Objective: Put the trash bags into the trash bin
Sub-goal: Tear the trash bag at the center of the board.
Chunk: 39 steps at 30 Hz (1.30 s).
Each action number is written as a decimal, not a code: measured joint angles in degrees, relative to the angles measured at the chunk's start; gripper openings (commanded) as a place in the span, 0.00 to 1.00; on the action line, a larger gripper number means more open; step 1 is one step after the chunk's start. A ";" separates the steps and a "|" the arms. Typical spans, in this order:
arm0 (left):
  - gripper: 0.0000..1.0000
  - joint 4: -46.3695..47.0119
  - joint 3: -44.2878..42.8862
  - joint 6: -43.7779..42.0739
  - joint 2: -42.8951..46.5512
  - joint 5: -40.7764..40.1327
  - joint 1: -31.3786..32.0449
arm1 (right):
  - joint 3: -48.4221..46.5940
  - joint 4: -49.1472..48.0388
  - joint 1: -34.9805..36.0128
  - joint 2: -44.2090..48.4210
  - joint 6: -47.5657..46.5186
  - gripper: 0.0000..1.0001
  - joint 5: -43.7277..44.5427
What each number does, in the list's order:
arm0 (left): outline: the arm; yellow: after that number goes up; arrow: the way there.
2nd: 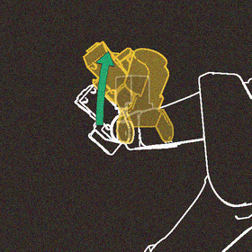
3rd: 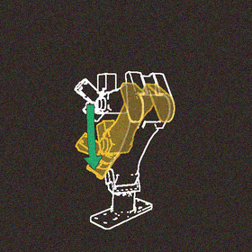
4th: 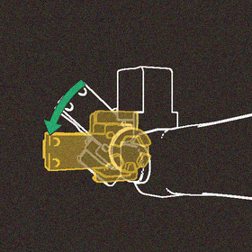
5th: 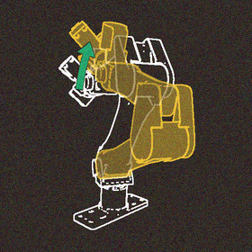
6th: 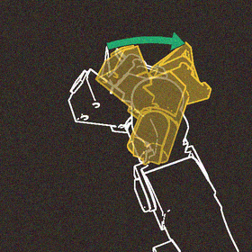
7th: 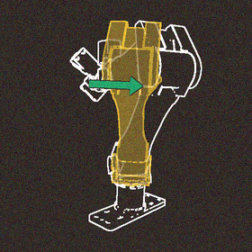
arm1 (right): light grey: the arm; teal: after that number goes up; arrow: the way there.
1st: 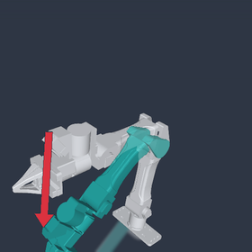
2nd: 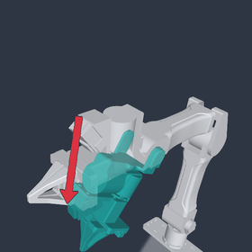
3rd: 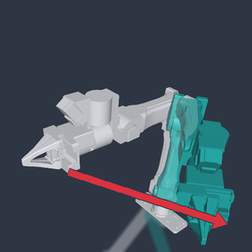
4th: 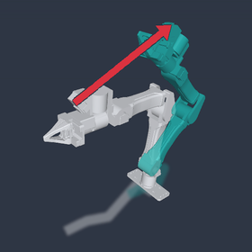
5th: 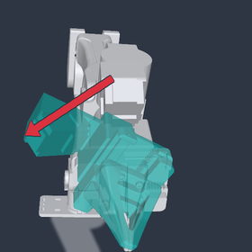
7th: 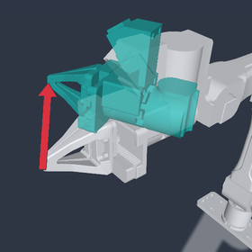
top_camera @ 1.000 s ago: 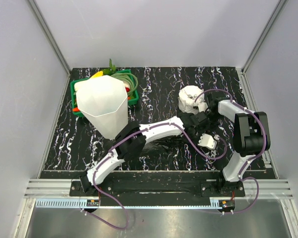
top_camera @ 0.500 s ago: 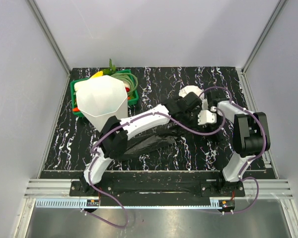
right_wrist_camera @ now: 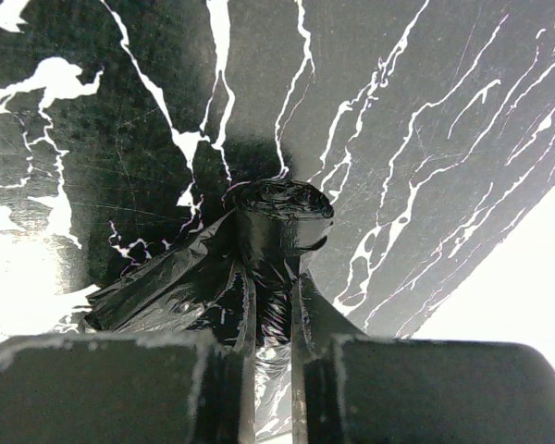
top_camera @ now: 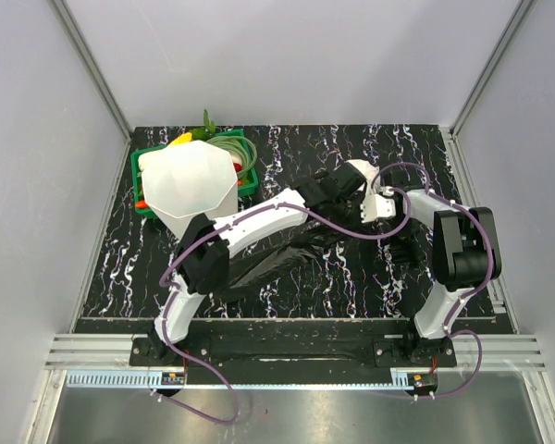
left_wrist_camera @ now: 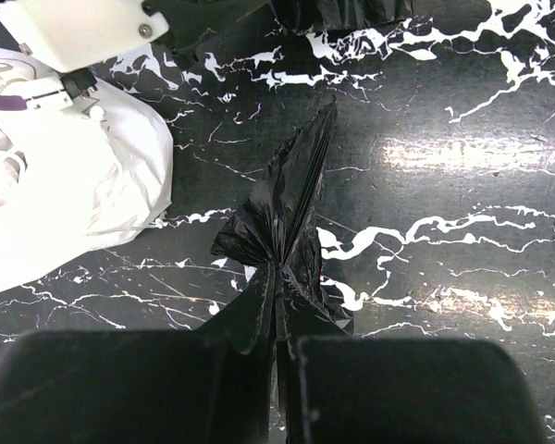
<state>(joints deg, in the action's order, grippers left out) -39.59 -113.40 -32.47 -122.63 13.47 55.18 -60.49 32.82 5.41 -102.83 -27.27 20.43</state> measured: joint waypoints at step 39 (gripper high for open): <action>0.00 0.68 1.11 -1.25 9.07 -4.15 -6.62 | -16.87 10.84 -1.09 5.29 9.90 0.82 -16.35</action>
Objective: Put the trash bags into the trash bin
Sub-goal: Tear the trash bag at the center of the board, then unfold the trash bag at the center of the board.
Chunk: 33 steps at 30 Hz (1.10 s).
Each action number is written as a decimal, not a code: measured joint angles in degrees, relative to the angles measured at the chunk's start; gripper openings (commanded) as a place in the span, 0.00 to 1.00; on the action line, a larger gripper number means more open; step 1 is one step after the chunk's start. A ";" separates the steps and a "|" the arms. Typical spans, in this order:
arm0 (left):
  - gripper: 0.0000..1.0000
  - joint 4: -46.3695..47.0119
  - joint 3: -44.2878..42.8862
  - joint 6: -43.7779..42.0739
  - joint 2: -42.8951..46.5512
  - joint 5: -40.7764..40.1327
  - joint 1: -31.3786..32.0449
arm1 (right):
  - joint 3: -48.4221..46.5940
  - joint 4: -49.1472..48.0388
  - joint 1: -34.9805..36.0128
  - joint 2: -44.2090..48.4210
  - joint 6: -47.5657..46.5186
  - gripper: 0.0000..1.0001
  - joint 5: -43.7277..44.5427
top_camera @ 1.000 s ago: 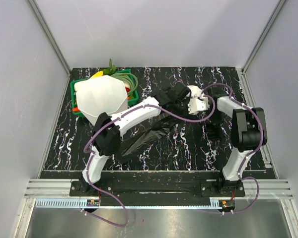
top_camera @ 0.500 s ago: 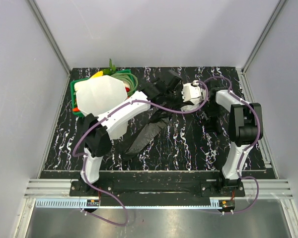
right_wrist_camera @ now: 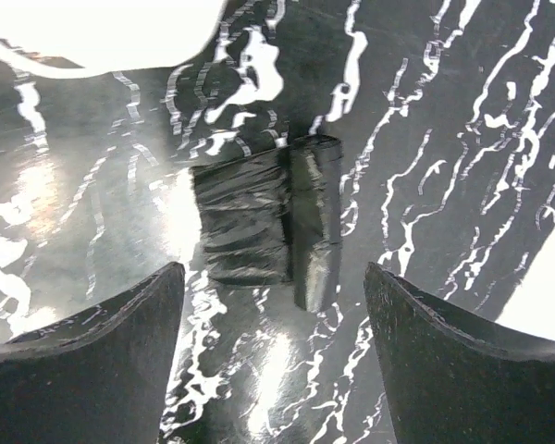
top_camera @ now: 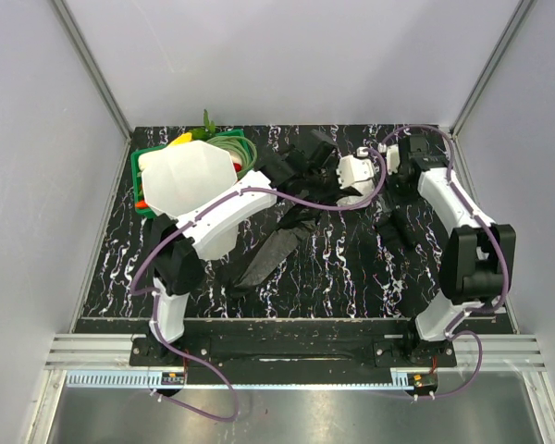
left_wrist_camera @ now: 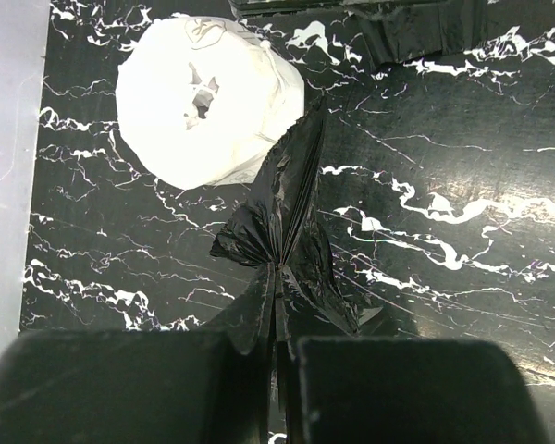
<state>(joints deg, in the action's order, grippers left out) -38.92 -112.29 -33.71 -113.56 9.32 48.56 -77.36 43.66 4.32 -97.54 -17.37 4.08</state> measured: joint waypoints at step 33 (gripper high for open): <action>0.00 9.07 -13.70 24.39 -2.23 -16.33 -1.38 | 13.73 -47.82 2.01 -2.45 31.34 0.81 -61.75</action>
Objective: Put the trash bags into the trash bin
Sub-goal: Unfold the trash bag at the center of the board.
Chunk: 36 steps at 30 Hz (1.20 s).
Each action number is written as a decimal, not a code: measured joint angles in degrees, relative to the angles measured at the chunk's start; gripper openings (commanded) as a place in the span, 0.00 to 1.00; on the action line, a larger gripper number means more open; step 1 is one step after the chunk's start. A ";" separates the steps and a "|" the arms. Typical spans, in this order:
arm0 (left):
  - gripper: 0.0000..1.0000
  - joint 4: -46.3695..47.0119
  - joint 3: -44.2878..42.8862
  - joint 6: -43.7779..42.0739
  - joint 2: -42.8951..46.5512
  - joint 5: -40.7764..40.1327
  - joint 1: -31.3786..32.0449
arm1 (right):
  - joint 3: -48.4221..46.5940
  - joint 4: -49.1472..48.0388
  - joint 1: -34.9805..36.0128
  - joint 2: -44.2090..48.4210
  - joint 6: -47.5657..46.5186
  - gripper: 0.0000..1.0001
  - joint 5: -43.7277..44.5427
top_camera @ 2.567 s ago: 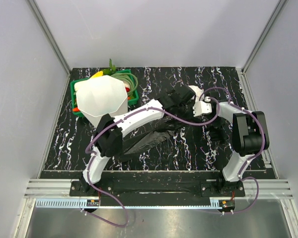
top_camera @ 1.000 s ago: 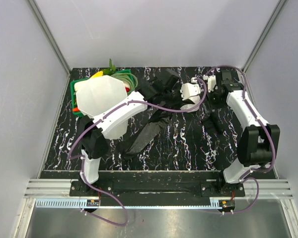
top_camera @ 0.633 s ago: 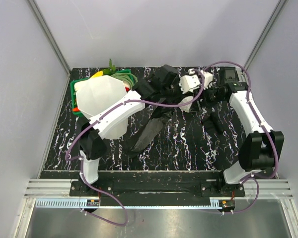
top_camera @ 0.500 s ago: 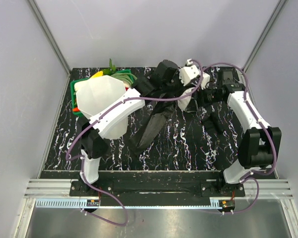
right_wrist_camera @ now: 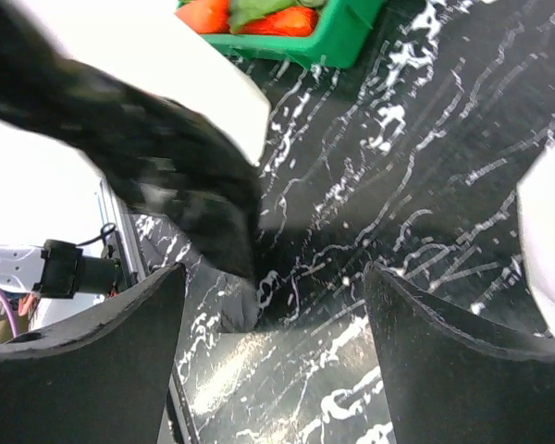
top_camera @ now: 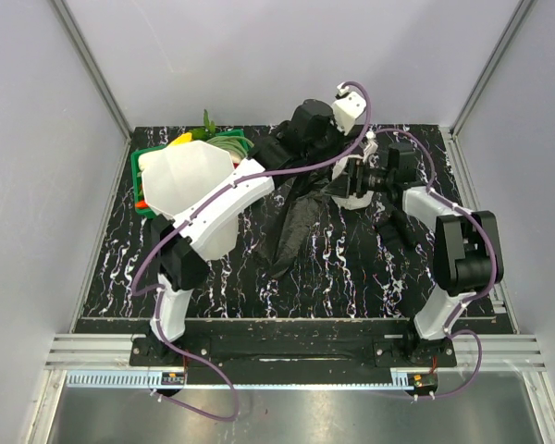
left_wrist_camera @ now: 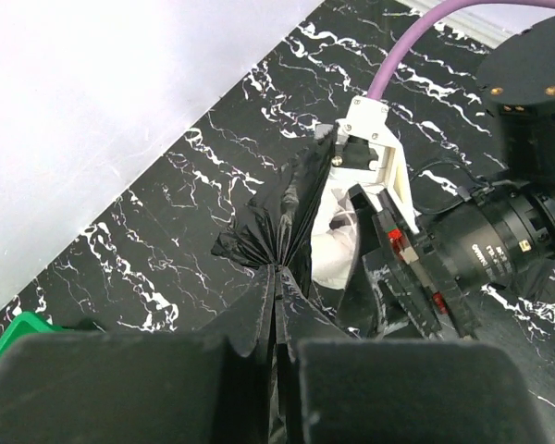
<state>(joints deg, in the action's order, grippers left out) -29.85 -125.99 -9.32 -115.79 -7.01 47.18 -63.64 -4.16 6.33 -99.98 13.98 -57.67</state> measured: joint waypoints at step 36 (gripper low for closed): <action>0.99 -8.33 22.05 -9.51 16.74 14.62 -4.20 | -7.45 17.27 0.13 -1.22 -3.96 0.02 13.33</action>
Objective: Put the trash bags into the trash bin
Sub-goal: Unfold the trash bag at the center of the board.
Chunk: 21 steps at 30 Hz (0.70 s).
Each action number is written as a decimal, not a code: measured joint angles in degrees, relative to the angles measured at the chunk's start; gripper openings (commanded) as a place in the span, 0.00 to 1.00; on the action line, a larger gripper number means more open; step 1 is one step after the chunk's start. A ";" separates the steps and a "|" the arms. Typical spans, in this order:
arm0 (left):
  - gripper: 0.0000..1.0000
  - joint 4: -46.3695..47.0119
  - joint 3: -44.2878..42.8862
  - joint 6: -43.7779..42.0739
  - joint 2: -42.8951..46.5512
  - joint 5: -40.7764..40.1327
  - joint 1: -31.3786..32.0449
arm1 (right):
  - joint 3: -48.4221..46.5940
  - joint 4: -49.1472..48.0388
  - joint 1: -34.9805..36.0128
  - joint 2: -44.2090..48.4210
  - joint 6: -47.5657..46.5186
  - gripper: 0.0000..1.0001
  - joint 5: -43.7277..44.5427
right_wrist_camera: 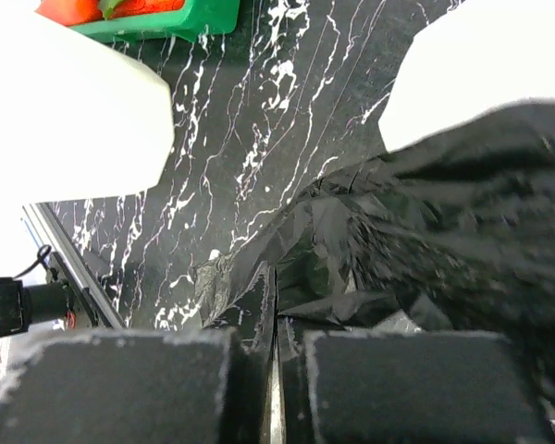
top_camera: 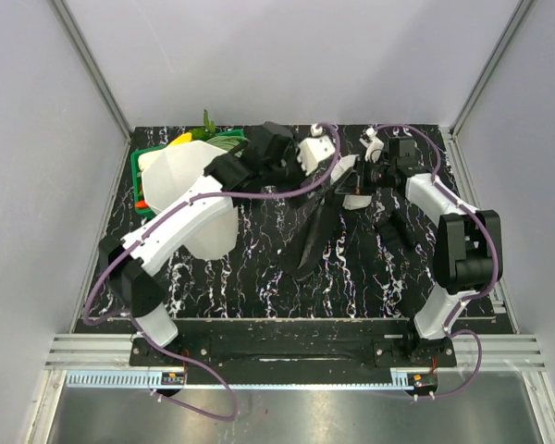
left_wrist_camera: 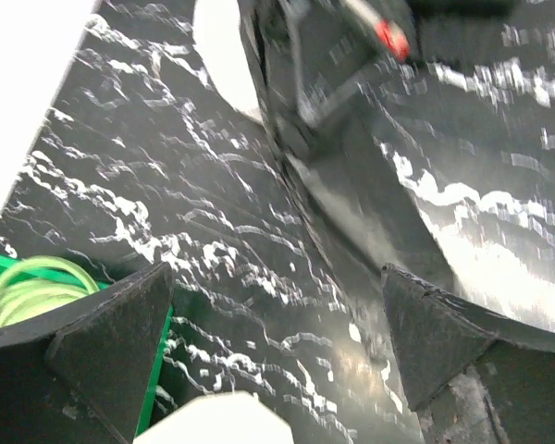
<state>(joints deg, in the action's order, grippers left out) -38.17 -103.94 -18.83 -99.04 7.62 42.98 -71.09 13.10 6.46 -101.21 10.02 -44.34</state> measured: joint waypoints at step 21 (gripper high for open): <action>0.99 0.92 27.58 -16.94 -2.10 8.70 12.24 | -5.27 25.77 -6.45 -5.60 -20.46 0.01 -4.00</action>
<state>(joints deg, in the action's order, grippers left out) -37.26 -76.36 -35.77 -101.14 16.32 55.22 -76.36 38.87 0.01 -106.80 -10.44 -48.34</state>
